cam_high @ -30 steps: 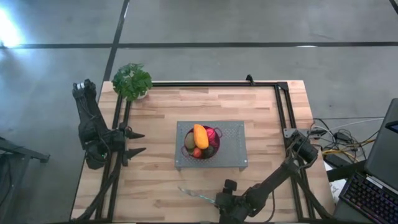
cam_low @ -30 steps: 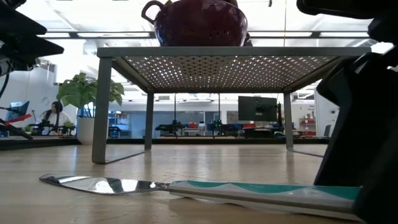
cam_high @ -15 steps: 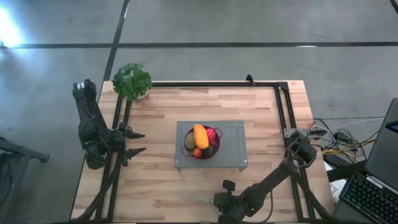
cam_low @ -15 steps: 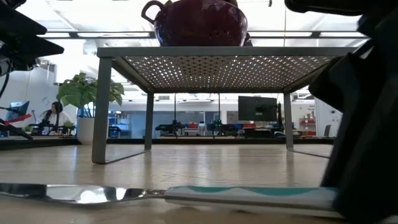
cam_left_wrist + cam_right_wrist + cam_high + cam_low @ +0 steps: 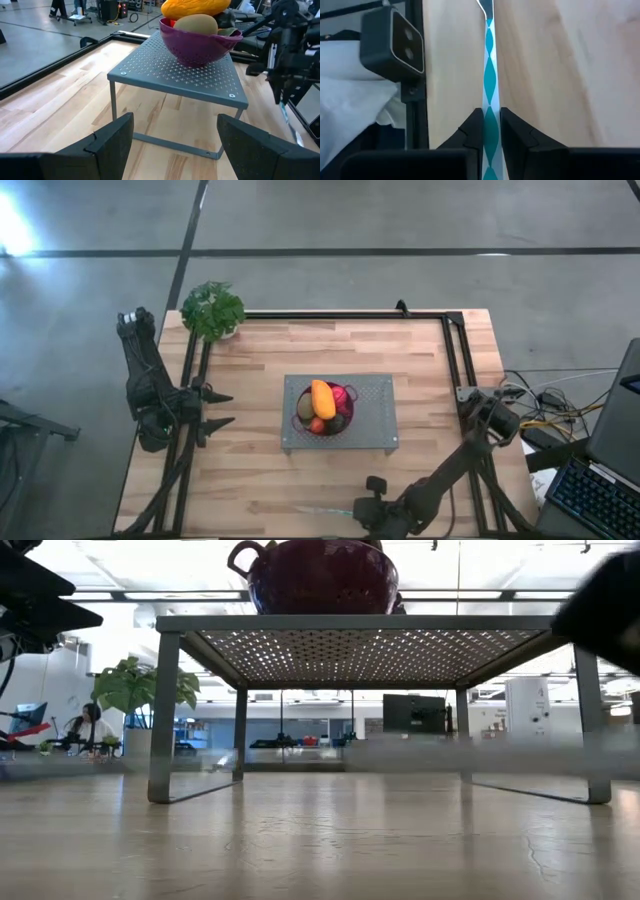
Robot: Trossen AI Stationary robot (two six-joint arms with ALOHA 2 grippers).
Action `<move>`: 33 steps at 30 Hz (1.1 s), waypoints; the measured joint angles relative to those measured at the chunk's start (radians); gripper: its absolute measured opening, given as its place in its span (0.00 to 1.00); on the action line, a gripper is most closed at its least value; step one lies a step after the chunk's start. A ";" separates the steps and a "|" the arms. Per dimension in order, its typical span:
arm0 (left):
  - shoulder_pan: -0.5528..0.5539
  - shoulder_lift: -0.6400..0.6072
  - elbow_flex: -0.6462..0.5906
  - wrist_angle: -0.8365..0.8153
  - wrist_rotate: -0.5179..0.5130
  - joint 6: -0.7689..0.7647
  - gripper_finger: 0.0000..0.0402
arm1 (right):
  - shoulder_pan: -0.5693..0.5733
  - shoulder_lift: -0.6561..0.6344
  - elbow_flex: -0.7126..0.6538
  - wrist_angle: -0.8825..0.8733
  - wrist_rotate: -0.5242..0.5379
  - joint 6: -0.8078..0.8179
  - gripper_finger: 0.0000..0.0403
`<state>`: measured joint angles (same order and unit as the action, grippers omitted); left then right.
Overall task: Pick & Place Fruit
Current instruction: Put the white blue table knife on the shelf
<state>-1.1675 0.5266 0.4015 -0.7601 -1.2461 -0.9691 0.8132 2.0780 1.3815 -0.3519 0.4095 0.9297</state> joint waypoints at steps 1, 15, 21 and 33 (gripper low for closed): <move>0.000 0.000 0.000 0.000 0.000 0.000 0.73 | 0.001 -0.013 0.000 -0.006 0.007 -0.004 0.09; 0.000 0.000 0.000 0.000 0.000 0.000 0.73 | 0.067 -0.319 0.001 -0.352 0.038 0.146 0.09; 0.000 0.000 -0.001 0.000 0.000 0.000 0.73 | 0.078 -0.459 0.002 -0.599 0.043 0.344 0.09; 0.000 0.000 -0.002 0.000 0.000 0.000 0.73 | 0.073 -0.591 0.002 -0.923 0.036 0.658 0.09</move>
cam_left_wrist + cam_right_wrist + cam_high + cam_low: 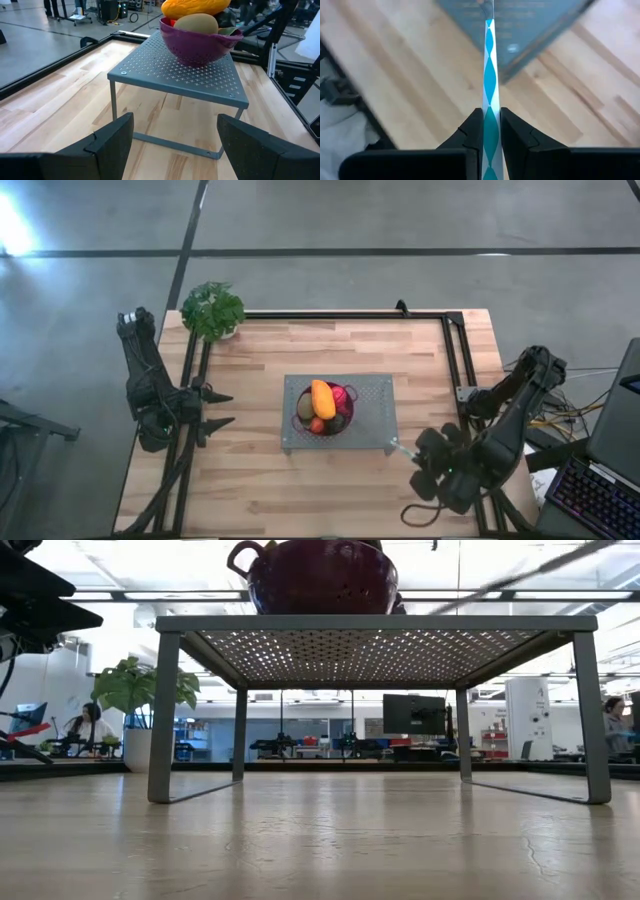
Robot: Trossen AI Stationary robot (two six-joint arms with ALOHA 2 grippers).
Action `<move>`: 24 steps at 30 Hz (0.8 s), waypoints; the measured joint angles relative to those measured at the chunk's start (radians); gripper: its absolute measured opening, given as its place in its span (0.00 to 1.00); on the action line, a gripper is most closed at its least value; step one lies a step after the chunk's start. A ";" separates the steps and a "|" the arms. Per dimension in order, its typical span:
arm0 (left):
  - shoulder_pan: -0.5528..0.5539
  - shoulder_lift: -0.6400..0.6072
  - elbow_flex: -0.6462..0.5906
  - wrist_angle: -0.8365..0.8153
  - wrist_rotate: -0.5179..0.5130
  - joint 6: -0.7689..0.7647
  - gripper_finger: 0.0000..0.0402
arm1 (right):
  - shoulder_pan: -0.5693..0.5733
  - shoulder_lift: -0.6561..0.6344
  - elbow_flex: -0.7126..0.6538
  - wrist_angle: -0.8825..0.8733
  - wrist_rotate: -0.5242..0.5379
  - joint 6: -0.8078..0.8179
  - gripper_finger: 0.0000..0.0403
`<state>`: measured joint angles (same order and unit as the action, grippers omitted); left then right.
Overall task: Pick & Place Fruit
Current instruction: Put the white blue table knife on the shelf
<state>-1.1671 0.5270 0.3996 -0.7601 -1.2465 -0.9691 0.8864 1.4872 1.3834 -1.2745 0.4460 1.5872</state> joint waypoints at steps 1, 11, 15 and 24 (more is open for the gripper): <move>0.000 0.000 0.000 0.000 0.000 0.000 0.73 | -0.006 0.000 0.000 -0.021 0.000 0.021 0.09; 0.000 0.000 0.000 0.000 0.000 0.000 0.73 | -0.105 0.028 -0.001 -0.088 0.107 0.164 0.09; 0.000 0.000 0.000 0.000 0.000 0.000 0.73 | -0.158 0.058 -0.003 -0.079 0.107 0.181 0.09; 0.000 0.000 0.000 0.000 0.000 0.000 0.73 | -0.236 0.118 -0.003 0.027 0.107 0.194 0.10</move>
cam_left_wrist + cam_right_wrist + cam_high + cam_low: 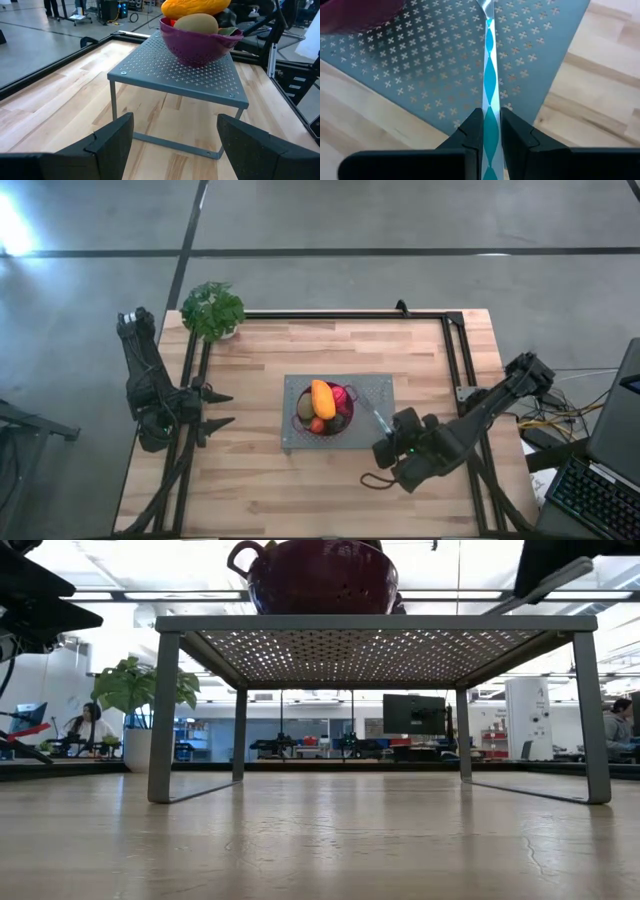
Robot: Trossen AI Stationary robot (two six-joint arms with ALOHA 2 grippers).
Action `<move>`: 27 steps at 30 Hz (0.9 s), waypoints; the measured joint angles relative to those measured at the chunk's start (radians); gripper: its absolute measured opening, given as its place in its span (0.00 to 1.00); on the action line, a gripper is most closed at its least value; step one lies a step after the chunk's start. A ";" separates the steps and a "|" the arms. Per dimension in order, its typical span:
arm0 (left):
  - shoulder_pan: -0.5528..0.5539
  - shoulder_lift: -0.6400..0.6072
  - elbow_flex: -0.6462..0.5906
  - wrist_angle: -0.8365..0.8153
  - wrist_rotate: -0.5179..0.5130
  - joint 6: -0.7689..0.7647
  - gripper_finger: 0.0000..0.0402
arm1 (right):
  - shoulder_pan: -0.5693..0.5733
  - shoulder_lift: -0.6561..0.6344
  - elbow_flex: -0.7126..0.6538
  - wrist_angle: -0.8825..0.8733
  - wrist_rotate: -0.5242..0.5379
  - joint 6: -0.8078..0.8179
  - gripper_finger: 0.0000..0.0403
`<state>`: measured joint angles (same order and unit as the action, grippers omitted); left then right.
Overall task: Pick & Place Fruit
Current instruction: Put the white blue table knife on the shelf
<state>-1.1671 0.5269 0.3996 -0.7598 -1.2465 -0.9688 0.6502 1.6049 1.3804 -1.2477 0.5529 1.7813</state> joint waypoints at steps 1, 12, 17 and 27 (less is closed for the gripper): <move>0.000 0.000 0.000 0.000 0.000 0.000 0.73 | -0.004 0.005 0.000 0.009 0.000 0.002 0.10; 0.000 0.000 -0.002 0.000 0.000 0.000 0.73 | -0.043 0.078 0.000 0.031 0.037 0.164 0.09; 0.000 0.000 -0.014 -0.001 0.000 0.000 0.73 | -0.049 0.112 0.001 0.047 0.065 0.236 0.10; 0.000 0.001 -0.067 -0.001 0.001 0.000 0.73 | -0.052 0.134 0.001 0.135 0.125 0.288 0.10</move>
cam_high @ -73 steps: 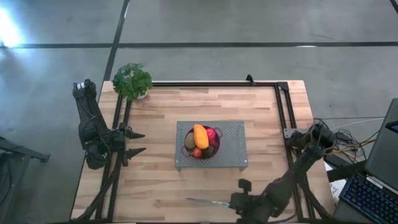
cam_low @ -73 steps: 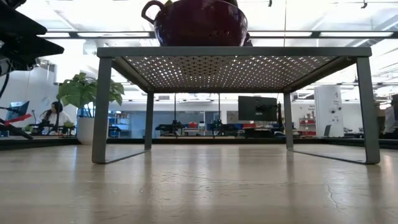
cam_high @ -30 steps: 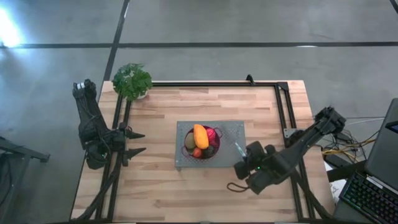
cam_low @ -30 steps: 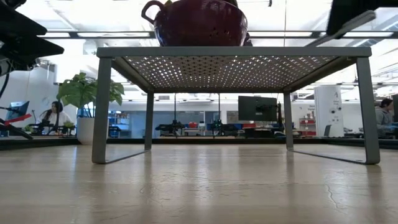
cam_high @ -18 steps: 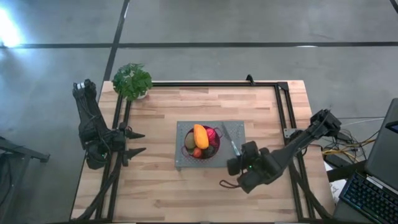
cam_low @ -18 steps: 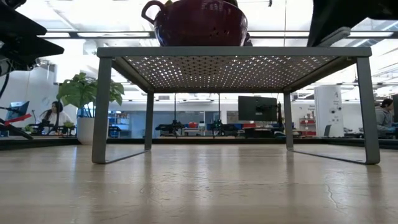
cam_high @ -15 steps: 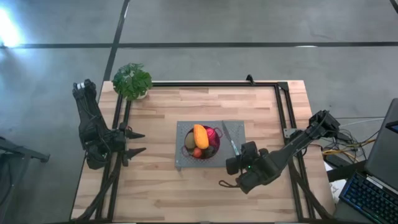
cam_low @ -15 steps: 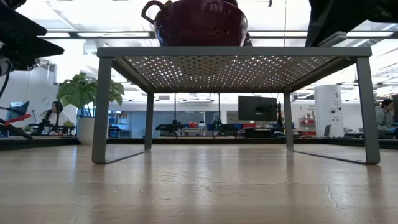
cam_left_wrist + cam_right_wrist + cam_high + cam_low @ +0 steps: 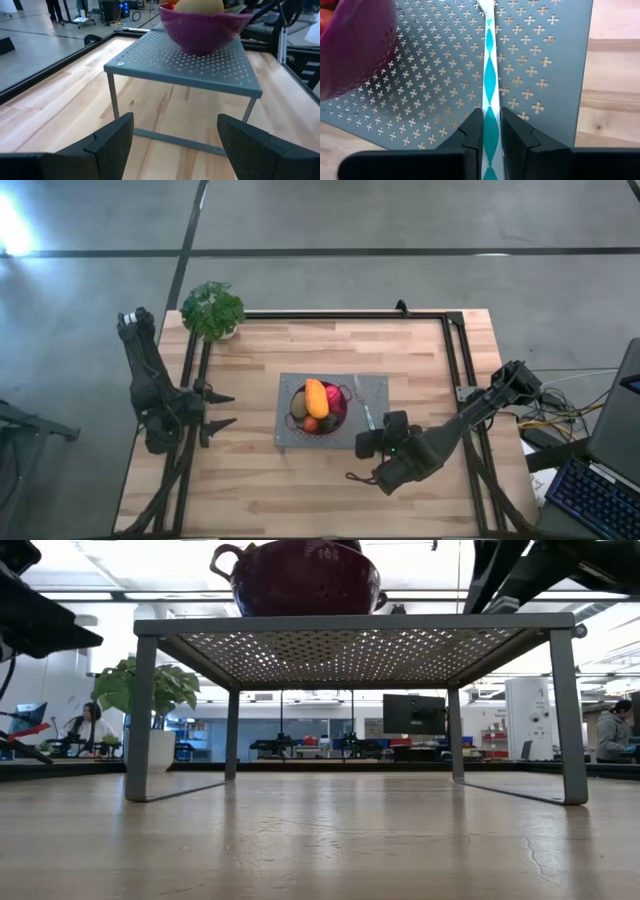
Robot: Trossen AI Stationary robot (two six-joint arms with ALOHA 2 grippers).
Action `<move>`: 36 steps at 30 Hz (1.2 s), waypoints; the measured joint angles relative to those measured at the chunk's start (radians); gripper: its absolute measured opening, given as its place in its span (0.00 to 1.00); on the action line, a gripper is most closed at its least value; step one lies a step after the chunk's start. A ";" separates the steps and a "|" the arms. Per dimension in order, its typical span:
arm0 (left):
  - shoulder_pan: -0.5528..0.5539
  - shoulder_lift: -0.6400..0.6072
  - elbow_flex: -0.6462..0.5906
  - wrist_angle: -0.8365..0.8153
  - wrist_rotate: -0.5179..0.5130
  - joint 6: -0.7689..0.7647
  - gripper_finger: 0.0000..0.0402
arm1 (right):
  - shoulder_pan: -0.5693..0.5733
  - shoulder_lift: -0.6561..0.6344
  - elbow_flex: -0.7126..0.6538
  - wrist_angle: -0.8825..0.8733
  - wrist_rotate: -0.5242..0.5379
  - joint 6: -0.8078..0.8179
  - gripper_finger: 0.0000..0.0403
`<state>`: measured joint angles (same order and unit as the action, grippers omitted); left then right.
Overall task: Pick & Place Fruit
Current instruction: Put the white blue table knife on the shelf, then return to Home Position
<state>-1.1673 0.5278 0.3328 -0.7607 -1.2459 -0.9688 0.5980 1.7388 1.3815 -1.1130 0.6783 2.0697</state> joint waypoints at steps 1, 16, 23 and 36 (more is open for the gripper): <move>0.000 0.000 -0.005 0.000 0.000 0.000 0.73 | -0.001 0.000 0.000 0.000 -0.001 0.001 0.10; 0.000 0.000 -0.083 0.000 0.000 0.000 0.73 | -0.002 0.000 0.002 0.001 0.004 0.000 0.24; 0.000 0.000 -0.116 0.023 0.003 0.000 0.73 | -0.001 -0.033 0.003 -0.013 -0.001 -0.074 0.29; 0.000 0.000 -0.120 0.037 0.004 0.000 0.73 | -0.010 -0.316 0.064 -0.267 0.067 -0.523 0.15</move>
<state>-1.1671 0.5278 0.2127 -0.7235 -1.2419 -0.9688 0.5876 1.4231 1.4452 -1.3804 0.7457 1.5465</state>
